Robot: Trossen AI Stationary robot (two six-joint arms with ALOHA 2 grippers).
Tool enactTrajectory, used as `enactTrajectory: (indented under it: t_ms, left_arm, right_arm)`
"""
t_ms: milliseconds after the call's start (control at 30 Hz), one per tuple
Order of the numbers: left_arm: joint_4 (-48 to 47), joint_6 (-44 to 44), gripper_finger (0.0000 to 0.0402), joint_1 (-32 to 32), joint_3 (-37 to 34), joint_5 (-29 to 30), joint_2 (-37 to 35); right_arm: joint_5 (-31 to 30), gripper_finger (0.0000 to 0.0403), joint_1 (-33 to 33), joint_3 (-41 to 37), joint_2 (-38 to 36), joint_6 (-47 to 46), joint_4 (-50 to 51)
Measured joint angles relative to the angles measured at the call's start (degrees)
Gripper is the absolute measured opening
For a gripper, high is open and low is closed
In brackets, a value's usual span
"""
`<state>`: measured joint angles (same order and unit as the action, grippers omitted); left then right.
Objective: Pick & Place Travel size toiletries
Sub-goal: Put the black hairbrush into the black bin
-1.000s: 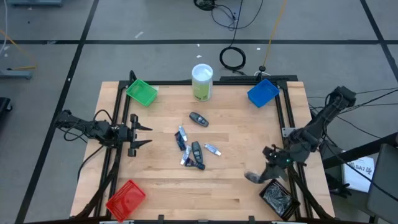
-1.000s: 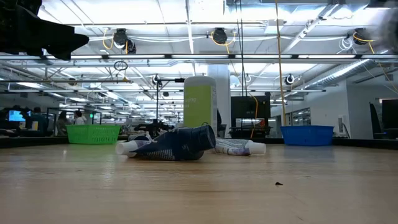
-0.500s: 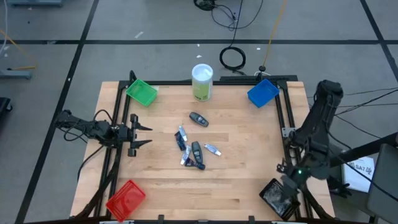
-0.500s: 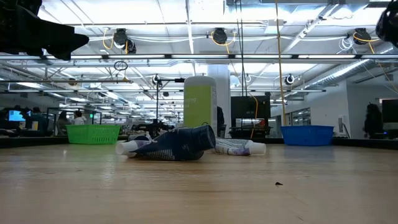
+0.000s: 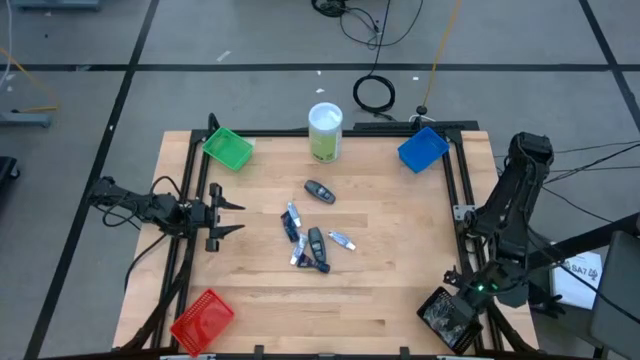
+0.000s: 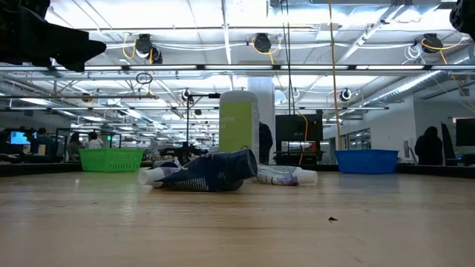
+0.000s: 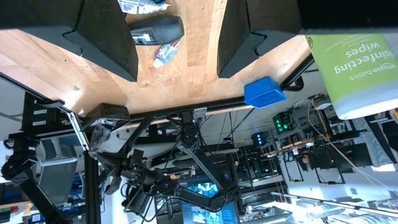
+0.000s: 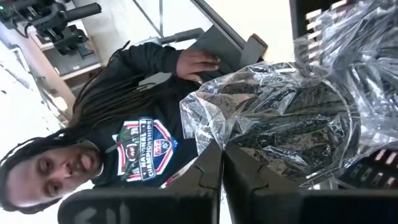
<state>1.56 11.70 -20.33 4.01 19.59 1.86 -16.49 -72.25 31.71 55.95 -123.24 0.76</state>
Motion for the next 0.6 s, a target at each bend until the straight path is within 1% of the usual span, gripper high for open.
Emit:
enactTrajectory:
  t_ms: [133,433,567,600]
  left_arm:
    - [0.00,0.00,0.0216,0.01,0.00,0.00,-0.01]
    - [-0.02,-0.06,0.0216,0.01,0.00,0.01,-0.01]
    - [-0.01,-0.06,0.0216,0.00,0.00,0.01,-0.01]
    - [0.00,-0.06,0.0216,0.00,0.00,0.01,-0.01]
  right_arm:
    - [0.00,0.0015,-0.03,-0.01,0.02,0.41,2.71]
    - [-0.11,0.0100,-0.26,-0.01,-0.16,1.01,3.86]
    - [-0.25,0.0127,-0.28,-0.03,-0.68,2.39,3.86]
    - [-1.12,0.0131,-0.32,-0.04,-0.87,3.28,3.86]
